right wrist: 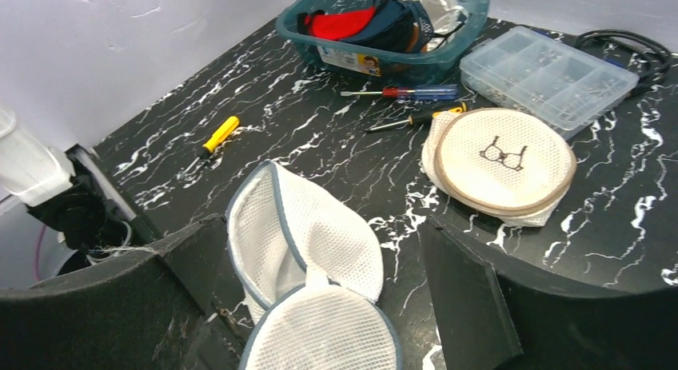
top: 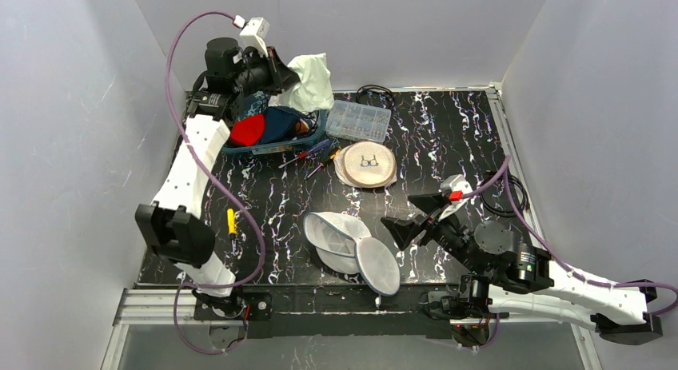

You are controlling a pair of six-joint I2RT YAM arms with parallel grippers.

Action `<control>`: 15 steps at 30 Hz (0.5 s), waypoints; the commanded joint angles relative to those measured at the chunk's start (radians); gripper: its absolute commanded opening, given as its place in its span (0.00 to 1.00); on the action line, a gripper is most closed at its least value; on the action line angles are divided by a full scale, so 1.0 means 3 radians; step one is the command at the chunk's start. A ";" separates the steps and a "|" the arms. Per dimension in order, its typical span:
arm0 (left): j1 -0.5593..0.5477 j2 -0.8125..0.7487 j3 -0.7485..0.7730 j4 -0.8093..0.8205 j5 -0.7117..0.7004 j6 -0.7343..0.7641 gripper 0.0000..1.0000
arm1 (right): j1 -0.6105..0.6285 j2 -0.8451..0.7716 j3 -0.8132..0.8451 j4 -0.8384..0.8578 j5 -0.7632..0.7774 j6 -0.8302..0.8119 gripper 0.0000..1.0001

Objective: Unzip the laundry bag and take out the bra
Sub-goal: Pick up the bra from the laundry bag, then place the bra in the bin.

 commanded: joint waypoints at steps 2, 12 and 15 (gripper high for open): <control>0.0249 0.0407 0.0245 0.0488 0.0461 -0.0375 0.00 | 0.0001 -0.0004 -0.0074 0.0094 0.0223 -0.0178 0.98; 0.0790 0.1018 -0.0002 0.1160 0.0716 -0.1250 0.00 | 0.0001 0.0196 -0.0162 0.0260 0.0181 -0.0208 0.98; 0.0865 0.1179 -0.0040 0.1153 0.0757 -0.1291 0.00 | 0.0001 0.0245 -0.0180 0.0300 0.0199 -0.0226 0.98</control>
